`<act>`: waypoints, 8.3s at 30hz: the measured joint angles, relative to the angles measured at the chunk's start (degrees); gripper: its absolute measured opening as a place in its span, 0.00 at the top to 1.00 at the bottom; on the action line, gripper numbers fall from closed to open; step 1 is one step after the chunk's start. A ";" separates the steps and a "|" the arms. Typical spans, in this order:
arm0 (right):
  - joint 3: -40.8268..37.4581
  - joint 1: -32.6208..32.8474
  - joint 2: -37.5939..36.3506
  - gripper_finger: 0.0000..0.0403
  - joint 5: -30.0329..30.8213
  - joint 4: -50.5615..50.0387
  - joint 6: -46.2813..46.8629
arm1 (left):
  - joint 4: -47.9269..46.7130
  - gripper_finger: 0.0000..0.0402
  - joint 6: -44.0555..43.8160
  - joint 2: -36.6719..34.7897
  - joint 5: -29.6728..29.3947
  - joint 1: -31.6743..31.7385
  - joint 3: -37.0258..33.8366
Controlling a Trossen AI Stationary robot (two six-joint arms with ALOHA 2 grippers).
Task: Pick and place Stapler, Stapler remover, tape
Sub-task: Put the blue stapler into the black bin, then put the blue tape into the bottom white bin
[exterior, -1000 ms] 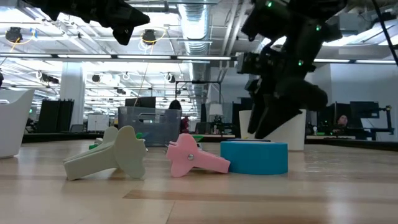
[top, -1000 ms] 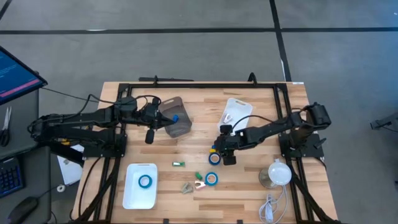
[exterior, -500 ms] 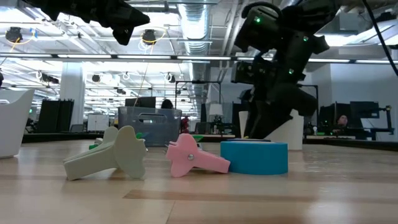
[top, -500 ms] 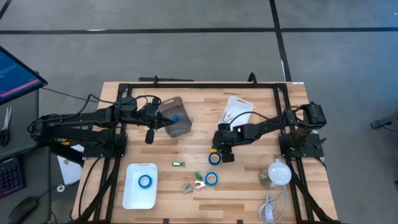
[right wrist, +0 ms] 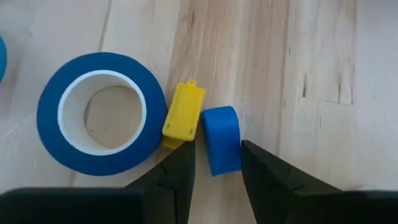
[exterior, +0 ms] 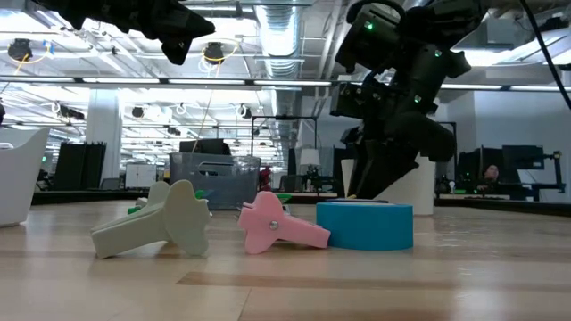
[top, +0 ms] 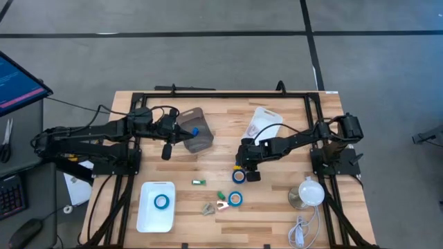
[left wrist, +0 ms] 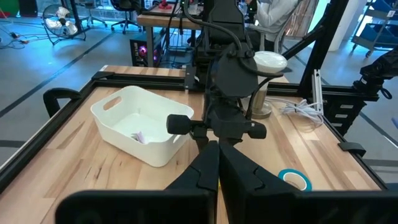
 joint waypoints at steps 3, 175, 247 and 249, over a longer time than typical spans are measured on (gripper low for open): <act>0.00 0.00 0.00 0.70 -0.07 -0.02 0.01 | 0.00 1.00 0.00 0.00 0.00 0.00 0.00; 19.93 3.10 1.72 0.93 1.08 -23.39 -6.76 | -3.50 1.00 1.64 -0.01 -0.02 0.00 0.02; -0.79 -2.23 0.15 0.93 17.92 49.95 -26.98 | 39.88 0.62 -35.97 34.12 27.87 13.30 0.02; -0.79 -2.23 0.15 0.93 17.92 50.00 -26.88 | 40.27 0.65 -35.85 34.12 26.18 13.10 0.02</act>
